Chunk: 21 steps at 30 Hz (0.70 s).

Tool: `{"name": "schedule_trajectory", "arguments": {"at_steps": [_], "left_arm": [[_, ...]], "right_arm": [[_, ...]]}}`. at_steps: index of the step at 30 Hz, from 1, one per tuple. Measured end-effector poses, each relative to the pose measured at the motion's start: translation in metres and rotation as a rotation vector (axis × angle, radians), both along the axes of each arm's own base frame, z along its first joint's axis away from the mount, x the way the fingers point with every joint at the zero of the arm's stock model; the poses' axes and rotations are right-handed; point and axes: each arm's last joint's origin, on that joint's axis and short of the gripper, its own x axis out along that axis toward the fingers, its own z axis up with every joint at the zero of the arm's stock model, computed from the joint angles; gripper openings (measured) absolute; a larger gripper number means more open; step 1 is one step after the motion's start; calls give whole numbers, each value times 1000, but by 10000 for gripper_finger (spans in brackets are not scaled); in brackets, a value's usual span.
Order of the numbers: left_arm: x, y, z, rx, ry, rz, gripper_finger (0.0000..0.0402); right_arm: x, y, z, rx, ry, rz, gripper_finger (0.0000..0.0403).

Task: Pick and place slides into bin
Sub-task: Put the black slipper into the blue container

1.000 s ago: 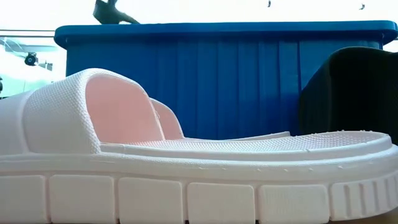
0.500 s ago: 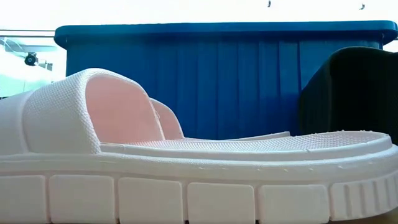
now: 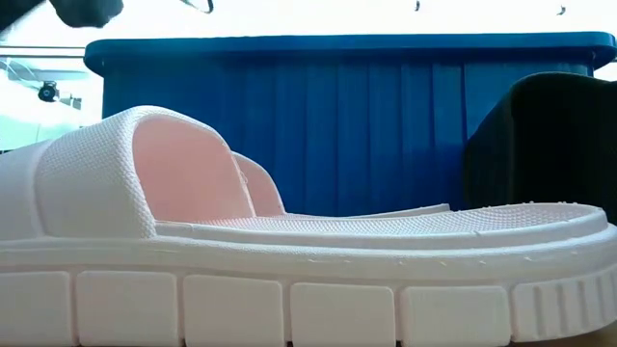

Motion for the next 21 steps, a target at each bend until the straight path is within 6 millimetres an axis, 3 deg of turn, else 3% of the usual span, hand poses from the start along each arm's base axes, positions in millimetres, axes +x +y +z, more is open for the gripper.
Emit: {"name": "schedule_trajectory", "arguments": {"at_steps": [8, 15, 21], "left_arm": [[5, -3, -41, 175, 293, -19, 384], [8, -4, -71, 230, 384, -97, 384], [-1, -10, -86, 273, 439, -125, 384]], "right_arm": [[0, 0, 0, -20, 15, 5, 206], [0, 0, 0, -19, 15, 5, 206], [0, 0, 0, -19, 15, 5, 206]]}}
